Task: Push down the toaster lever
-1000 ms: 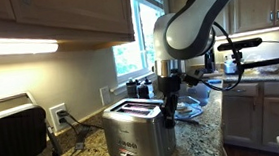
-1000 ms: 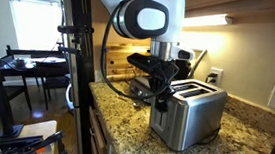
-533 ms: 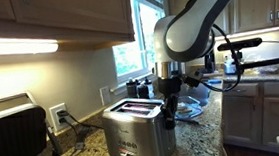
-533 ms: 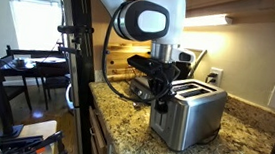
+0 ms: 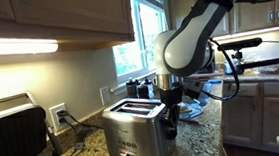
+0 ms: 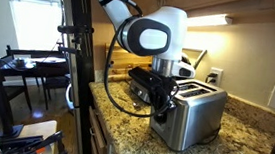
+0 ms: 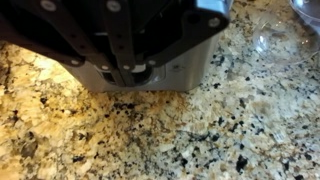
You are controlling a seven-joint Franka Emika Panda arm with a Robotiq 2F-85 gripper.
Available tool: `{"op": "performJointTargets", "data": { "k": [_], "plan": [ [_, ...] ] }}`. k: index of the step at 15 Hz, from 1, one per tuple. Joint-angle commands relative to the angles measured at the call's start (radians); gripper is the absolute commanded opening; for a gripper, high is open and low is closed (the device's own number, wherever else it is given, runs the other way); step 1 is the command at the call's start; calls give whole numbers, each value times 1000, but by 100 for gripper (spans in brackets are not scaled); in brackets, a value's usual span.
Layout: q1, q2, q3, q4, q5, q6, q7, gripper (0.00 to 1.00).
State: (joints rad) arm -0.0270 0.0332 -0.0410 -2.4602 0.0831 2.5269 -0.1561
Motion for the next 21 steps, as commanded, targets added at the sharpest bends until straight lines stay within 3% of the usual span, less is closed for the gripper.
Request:
{"op": "performJointTargets", "data": {
  "k": [1,7,19,20,21],
  "plan": [
    [-13,74,3,-9,48,87,-54,1],
    [-20,89,5,-8,81,105,-92,3],
    [3,-113,23,61,11,-199,-3,1],
    [4,-132,24,67,2,-224,5,8],
    [5,-148,26,70,-14,-243,23,27]
  ]
}}
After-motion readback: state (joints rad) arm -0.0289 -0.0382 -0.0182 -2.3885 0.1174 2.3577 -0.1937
